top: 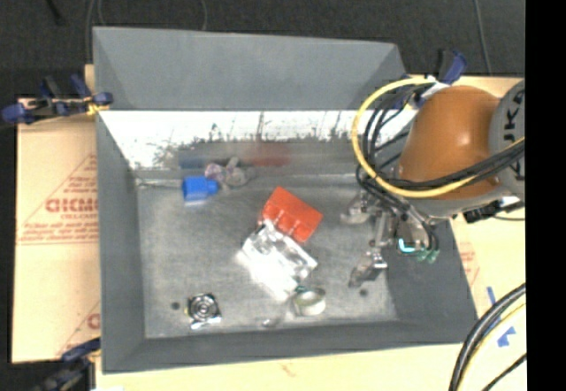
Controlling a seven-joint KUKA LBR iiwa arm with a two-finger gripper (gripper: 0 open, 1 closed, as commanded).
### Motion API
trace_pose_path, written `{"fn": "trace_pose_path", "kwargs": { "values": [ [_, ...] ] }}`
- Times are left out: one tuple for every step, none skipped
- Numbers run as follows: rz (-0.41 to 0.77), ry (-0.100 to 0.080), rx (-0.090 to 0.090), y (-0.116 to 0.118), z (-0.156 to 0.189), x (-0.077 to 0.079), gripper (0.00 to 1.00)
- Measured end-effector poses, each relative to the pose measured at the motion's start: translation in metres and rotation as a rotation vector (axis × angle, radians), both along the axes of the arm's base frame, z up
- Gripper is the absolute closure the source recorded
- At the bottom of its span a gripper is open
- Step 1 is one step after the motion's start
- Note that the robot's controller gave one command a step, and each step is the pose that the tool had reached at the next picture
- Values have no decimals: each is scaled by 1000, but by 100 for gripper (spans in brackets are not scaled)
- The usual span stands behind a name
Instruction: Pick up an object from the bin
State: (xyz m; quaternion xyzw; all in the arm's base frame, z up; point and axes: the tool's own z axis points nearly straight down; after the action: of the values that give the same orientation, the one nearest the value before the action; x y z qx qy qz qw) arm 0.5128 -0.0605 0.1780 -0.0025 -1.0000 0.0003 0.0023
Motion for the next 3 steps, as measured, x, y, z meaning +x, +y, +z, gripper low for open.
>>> {"fn": "trace_pose_path", "kwargs": {
  "values": [
    [-67,-9,-1,30,-55,50,0],
    [-114,-14,1,67,-68,99,0],
    [-174,-12,1,48,-43,99,0]
  ]
}}
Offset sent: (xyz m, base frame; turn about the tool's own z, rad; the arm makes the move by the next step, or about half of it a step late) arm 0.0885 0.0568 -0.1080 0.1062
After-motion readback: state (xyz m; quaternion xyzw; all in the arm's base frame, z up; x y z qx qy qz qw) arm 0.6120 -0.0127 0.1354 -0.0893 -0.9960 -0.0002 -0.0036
